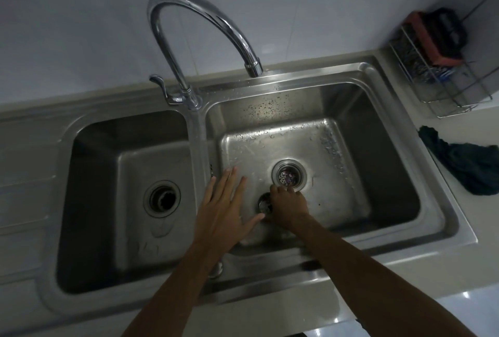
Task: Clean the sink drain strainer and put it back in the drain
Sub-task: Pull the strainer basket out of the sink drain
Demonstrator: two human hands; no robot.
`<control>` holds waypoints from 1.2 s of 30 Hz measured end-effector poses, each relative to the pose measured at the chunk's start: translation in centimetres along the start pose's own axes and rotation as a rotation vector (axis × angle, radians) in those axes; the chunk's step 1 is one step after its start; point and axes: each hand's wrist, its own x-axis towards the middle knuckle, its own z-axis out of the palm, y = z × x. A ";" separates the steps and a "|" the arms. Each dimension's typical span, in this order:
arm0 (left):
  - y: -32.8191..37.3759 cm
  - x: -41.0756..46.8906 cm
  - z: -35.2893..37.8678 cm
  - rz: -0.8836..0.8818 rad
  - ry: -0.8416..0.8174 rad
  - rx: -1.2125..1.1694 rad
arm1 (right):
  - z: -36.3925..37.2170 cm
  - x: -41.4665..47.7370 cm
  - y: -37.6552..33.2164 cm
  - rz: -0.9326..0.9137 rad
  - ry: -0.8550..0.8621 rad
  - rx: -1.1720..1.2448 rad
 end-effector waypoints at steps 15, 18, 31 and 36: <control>0.4 0.8 0.7 0.081 -0.009 0.078 | -3.2 1.6 6.9 -0.018 -0.005 0.002; 0.3 1.1 1.1 0.057 0.019 0.079 | -2.8 2.8 8.1 -0.037 -0.026 -0.069; -0.1 1.1 1.7 0.056 0.017 0.113 | -1.5 5.0 8.3 -0.107 -0.077 -0.148; -0.2 0.9 1.9 0.050 0.029 0.114 | -1.8 4.6 8.0 -0.106 0.097 -0.223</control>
